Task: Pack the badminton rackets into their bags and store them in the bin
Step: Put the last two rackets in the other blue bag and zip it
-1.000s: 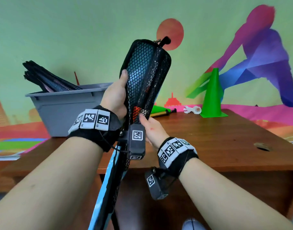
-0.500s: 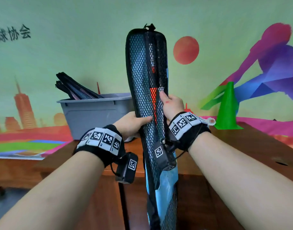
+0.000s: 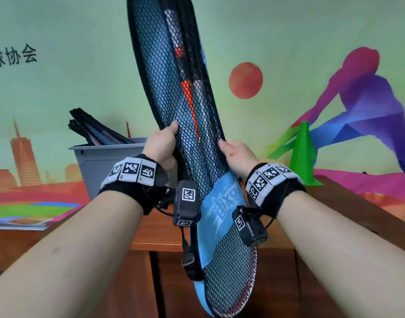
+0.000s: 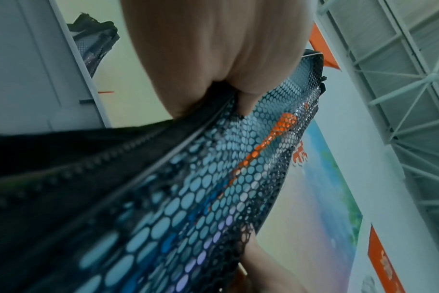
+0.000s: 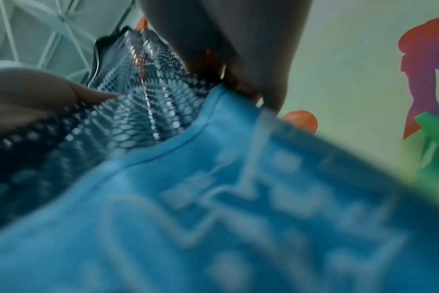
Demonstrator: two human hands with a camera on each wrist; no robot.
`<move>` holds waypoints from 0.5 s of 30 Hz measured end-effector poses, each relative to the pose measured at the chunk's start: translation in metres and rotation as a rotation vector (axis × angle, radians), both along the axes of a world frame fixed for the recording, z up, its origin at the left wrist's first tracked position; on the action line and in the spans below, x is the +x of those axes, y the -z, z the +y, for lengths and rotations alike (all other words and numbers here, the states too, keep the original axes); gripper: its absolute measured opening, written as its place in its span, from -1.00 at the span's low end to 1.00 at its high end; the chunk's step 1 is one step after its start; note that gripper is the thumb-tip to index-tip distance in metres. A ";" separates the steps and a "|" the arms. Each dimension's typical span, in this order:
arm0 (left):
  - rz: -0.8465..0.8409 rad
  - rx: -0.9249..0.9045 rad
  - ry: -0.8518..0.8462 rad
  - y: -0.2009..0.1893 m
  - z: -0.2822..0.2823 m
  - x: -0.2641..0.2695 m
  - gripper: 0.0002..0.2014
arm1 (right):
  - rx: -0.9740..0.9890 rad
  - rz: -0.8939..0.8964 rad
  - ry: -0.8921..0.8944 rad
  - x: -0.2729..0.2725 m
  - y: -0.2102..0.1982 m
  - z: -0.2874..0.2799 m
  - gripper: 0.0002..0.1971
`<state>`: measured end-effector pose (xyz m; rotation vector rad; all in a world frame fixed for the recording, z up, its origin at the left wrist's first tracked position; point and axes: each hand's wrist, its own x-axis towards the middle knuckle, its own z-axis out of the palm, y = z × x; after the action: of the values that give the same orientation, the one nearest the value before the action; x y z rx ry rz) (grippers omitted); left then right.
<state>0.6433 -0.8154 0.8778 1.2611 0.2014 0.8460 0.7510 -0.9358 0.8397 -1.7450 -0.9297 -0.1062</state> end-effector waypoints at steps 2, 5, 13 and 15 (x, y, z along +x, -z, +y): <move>-0.061 -0.041 0.031 -0.007 0.000 0.005 -0.73 | 0.118 -0.058 0.119 0.004 -0.015 0.000 -0.59; -0.118 -0.069 -0.034 -0.005 0.008 0.013 -0.73 | 0.265 -0.062 0.234 0.009 -0.035 0.005 -0.54; -0.103 -0.044 -0.157 0.019 0.080 0.030 -0.60 | 0.173 -0.123 0.275 0.030 -0.043 0.088 -0.54; -0.078 -0.033 -0.164 0.035 0.110 0.037 -0.54 | 0.125 -0.185 0.287 0.039 -0.047 0.117 -0.54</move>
<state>0.6804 -0.7050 0.8425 1.1898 0.2579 1.0275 0.7896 -0.8184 0.8867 -1.7624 -0.7801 -0.5097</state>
